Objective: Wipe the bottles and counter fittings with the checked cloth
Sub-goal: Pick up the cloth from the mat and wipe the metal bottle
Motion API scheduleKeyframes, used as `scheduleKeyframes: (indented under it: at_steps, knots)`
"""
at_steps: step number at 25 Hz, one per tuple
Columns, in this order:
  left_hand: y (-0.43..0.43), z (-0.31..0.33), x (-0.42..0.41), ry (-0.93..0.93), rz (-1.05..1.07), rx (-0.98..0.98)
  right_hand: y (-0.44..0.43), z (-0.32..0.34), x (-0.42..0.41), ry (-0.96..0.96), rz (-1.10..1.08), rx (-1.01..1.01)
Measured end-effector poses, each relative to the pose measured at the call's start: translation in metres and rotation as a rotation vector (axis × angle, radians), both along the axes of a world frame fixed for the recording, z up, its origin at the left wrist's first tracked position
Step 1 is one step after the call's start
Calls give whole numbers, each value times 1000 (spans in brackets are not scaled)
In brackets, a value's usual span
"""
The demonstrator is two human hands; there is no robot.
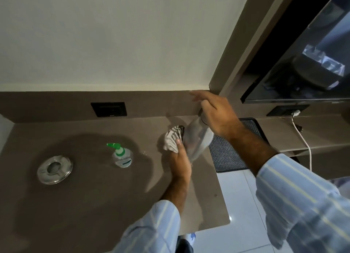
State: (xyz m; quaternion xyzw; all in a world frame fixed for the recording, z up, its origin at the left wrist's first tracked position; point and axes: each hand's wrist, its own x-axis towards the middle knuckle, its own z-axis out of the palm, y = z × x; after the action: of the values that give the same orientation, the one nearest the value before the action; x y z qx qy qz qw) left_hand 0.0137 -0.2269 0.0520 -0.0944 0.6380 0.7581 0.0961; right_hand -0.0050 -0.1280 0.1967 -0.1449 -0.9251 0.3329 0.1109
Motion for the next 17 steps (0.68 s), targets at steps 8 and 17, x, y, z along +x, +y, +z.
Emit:
scheduleKeyframes:
  at_steps: [8,17]
  knots:
    - [0,-5,18,-78,-7,64,-2,-2,0,8,-30,-26]
    - [2,-1,30,-144,-42,101,-4,2,-1,-3,-22,13]
